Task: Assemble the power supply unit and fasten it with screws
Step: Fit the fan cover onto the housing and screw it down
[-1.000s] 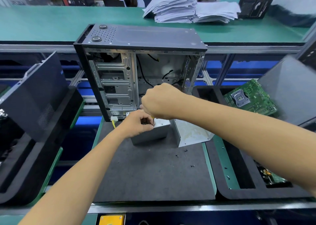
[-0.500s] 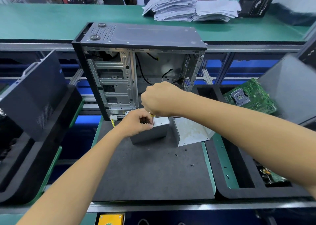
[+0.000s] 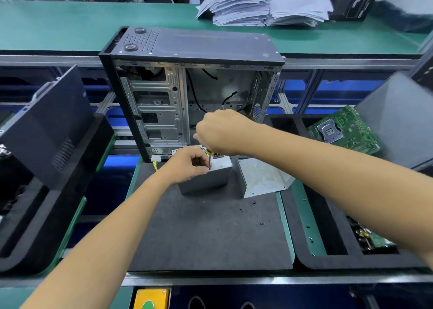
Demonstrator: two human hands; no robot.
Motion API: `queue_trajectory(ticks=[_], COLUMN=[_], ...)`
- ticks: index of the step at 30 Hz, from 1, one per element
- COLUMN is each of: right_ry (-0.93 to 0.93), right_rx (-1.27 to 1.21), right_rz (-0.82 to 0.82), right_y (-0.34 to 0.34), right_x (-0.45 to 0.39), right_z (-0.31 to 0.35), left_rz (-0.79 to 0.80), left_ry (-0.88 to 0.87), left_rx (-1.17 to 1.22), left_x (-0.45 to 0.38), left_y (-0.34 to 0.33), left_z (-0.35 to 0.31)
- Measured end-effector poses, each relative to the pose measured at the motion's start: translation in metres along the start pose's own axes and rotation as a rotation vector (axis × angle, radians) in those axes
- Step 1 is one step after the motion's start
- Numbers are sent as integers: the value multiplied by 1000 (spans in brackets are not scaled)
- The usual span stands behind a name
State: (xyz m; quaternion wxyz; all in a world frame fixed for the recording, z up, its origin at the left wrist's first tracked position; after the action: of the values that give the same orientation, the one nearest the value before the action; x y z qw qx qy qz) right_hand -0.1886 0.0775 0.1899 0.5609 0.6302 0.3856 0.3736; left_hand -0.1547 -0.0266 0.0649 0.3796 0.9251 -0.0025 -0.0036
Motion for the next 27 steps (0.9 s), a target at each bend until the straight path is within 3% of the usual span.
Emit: queue_trajectory(ticks=[6, 13, 18, 27], right_ry=[37, 53, 63, 24], right_rx=[-215, -37, -195, -109], right_rz=[151, -23, 130, -39], right_y=[1, 1, 0, 0], right_x=[4, 9, 12, 7], right_z=[-7, 4, 5, 5], left_rz=[4, -34, -14, 10], left_ry=[-4, 37, 7, 24], left_rx=[-16, -41, 5, -28], left_x=[-1, 1, 3, 2], left_y=[-1, -2, -2, -2], left_z=[-1, 1, -5, -4])
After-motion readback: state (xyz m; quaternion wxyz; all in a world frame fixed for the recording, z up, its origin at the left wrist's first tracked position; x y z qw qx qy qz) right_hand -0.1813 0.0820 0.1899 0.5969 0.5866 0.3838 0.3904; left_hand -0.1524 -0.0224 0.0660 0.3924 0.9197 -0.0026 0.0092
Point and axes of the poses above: each hand's wrist, its own x-axis away from the middle knuckle, its own y-axis out of the back of the hand, z = x × y, the point moved 4 cm from there along -x, towards the middle knuckle, and after that the axes turned 9 degrees about -x, right-handed, at the moved point
